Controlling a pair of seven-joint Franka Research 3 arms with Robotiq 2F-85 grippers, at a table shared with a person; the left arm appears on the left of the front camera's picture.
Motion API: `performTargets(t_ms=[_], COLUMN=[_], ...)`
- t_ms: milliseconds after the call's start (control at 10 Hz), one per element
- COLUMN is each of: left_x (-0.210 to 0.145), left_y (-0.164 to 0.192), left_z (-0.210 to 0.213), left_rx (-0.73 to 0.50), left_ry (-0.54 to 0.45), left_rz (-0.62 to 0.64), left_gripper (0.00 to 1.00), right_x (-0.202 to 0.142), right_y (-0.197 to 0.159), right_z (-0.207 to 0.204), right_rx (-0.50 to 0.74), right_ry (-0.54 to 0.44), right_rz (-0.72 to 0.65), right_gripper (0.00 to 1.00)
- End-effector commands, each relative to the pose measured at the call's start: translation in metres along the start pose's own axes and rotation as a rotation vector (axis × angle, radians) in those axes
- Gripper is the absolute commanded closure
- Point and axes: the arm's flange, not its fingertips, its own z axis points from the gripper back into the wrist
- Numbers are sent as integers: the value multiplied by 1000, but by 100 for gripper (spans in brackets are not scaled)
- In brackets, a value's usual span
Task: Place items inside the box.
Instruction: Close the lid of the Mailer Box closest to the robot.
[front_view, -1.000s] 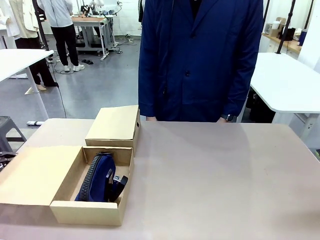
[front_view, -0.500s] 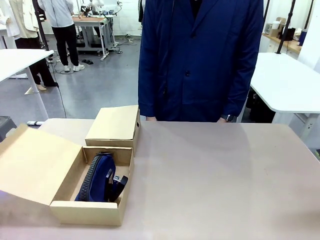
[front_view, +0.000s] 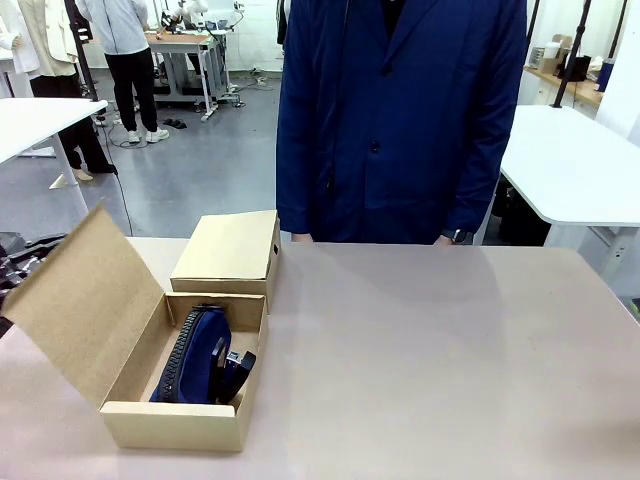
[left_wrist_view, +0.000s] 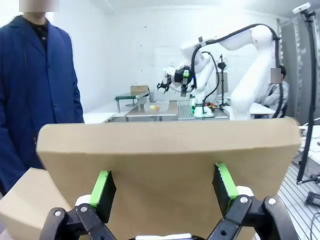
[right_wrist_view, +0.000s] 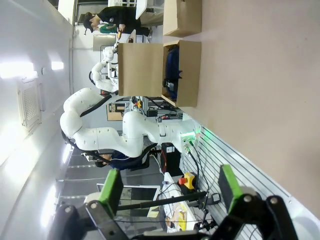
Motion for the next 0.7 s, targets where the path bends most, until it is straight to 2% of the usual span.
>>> performTargets(t_ms=[0,300,600], left_x=[3,-11,-35], left_y=[-34,-36,-38], left_z=[-60,-123,-153], left_rx=[-39,-74,-76], left_ry=[19,51,137], left_rz=[54,166,207], left_gripper=[0,0,0], right_x=[1,1,1], right_y=[2,2,2], right_z=[0,0,0], right_rx=[16,16,16], right_ry=[-3,-3,-3], right_rz=[15,15,15], right_gripper=[0,0,0])
